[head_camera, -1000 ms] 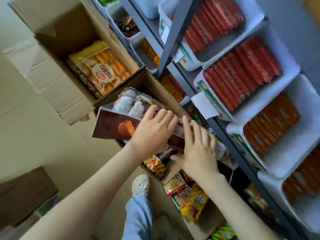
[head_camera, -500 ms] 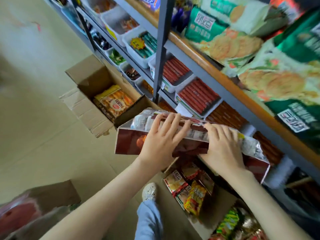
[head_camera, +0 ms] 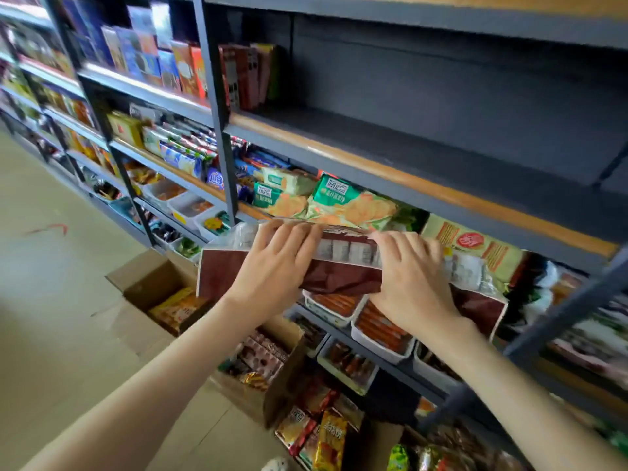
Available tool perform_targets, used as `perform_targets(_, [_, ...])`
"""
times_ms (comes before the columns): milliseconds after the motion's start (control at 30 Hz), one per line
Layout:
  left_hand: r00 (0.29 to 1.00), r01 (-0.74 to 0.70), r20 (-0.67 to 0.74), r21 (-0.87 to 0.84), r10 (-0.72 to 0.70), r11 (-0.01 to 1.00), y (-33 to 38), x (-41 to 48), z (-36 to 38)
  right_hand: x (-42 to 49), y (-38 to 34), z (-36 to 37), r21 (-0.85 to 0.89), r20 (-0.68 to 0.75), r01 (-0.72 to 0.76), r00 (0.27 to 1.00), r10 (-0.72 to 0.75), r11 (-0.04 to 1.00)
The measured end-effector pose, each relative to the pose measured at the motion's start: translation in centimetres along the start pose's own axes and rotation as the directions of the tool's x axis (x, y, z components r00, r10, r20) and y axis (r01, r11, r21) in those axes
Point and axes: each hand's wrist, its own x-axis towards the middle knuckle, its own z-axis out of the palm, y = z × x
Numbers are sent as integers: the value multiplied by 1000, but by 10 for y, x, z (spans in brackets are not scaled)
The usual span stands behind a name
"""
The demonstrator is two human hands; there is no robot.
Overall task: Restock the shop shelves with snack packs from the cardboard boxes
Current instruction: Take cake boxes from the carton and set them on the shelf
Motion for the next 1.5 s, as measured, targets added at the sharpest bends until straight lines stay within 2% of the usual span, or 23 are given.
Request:
perform_targets(133, [958, -6, -286, 59, 22, 998, 4, 30, -57, 6, 6, -78, -87, -269, 19, 962, -42, 996])
perform_targets(233, [862, 17, -504, 111, 42, 994, 5, 58, -91, 18, 17, -126, -213, -438, 25, 891, -119, 977])
perform_targets(333, [743, 65, -665, 179, 72, 982, 6, 89, -115, 32, 34, -162, -338, -569, 29, 790, -229, 941])
perform_targets(433, [658, 104, -746, 220, 99, 970, 5, 120, -128, 49, 52, -189, -470, -647, 0, 680, -345, 883])
perform_targets(533, [578, 134, -804, 263, 140, 955, -1, 157, -139, 70, 72, -209, -536, -691, -50, 600, -404, 843])
perform_targets(633, [485, 103, -842, 322, 235, 941, -10, 200, -146, 96, 99, -218, -570, -698, -111, 588, -409, 814])
perform_targets(667, [482, 83, -840, 327, 249, 941, -14, 215, -147, 106, 109, -220, -570, -692, -125, 605, -393, 812])
perform_targets(767, [546, 31, -797, 328, 259, 944, -25, 261, -148, 136, 133, -222, -545, -655, -144, 689, -312, 826])
perform_targets(967, [726, -87, -615, 362, 308, 928, -51, 350, -149, 202, 175, -224, -475, -542, -189, 832, -116, 859])
perform_targets(1067, [810, -107, -510, 356, 289, 928, -59, 386, -145, 230, 192, -230, -516, -440, -228, 898, -27, 826])
perform_targets(1200, [920, -175, -307, 236, 244, 956, -72, 438, -126, 267, 215, -226, -590, -223, -146, 975, 14, 794])
perform_targets(1267, [944, -187, -239, 176, 227, 966, -82, 461, -111, 282, 224, -216, -642, -102, -46, 994, -26, 765])
perform_targets(1433, [939, -206, -261, 100, 225, 973, -100, 504, -72, 323, 248, -188, -694, -140, -19, 984, -108, 720])
perform_targets(1500, [928, -198, -295, 122, 226, 973, -103, 520, -56, 335, 256, -180, -712, -67, 4, 995, -74, 702])
